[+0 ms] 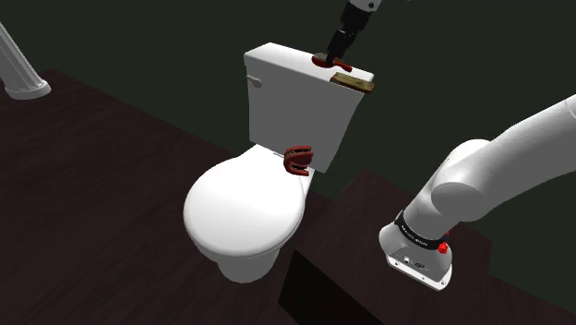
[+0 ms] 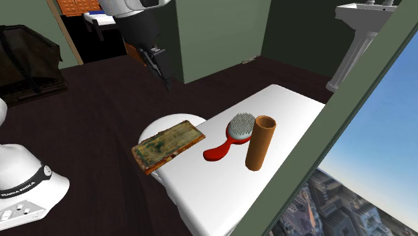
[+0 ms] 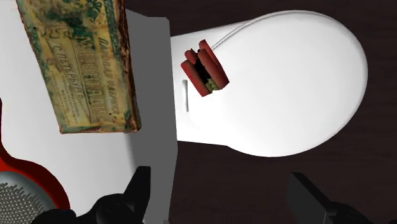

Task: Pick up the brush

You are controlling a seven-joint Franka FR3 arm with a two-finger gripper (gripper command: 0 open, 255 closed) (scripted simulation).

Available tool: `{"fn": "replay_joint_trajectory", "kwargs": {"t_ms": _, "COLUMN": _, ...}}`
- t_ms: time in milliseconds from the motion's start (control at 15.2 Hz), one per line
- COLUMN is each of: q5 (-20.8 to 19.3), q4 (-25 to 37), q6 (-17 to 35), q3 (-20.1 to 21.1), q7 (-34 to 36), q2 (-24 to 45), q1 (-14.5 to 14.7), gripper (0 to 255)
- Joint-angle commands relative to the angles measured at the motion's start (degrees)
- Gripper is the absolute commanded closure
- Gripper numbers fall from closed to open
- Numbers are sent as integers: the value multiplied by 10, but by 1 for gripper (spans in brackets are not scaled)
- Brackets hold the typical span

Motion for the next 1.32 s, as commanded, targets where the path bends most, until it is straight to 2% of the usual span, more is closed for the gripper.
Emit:
{"fn": "replay_joint_trajectory", "kwargs": {"t_ms": 0, "q5": 7, "q4": 24, "q6": 14, "q3": -19, "q7": -24, "q2": 36, "q1": -3, "gripper": 0}}
{"fn": "replay_joint_trajectory", "kwargs": {"t_ms": 528, "q5": 71, "q4": 142, "q6": 44, "q3": -82, "q7": -123, "q2": 187, "q1": -18, "gripper": 0}}
{"fn": "replay_joint_trajectory", "kwargs": {"t_ms": 924, "q5": 144, "q4": 264, "q6": 37, "q3": -107, "q7": -196, "q2": 315, "q1": -54, "gripper": 0}}
{"fn": "replay_joint_trajectory", "kwargs": {"t_ms": 1254, "q5": 154, "q4": 247, "q6": 64, "q3": -105, "q7": -207, "q2": 328, "q1": -57, "gripper": 0}}
